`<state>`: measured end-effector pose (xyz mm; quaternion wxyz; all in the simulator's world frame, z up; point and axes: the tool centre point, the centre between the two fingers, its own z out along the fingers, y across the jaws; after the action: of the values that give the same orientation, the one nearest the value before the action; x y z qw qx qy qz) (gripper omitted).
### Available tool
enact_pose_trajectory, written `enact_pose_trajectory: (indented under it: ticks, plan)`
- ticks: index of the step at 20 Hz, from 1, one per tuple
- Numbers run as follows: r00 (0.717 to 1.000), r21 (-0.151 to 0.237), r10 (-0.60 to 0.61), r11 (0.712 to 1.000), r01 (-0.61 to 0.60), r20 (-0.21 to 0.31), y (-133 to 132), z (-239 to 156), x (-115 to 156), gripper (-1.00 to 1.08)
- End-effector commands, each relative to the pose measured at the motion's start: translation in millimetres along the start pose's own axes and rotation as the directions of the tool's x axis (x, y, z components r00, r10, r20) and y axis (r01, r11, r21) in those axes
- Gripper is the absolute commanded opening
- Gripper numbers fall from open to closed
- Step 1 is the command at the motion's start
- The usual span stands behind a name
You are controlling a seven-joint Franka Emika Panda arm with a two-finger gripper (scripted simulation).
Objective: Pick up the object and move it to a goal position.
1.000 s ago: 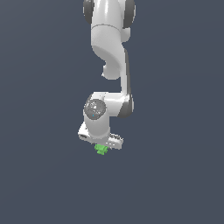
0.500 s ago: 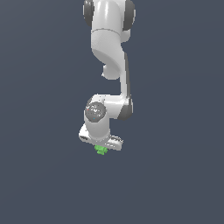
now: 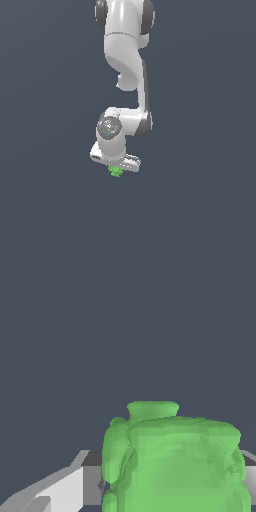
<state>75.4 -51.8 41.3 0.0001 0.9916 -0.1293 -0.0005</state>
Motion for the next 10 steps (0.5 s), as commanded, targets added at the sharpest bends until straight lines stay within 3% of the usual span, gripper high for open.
enact_pose_trajectory:
  ticks: [1, 10]
  plan:
    - [1.000, 0.000, -0.001, 1.000, 0.001, -0.001, -3, -5, 1, -1.00]
    - [1.000, 0.000, 0.000, 1.000, 0.000, -0.001, -38, -57, 6, -1.00]
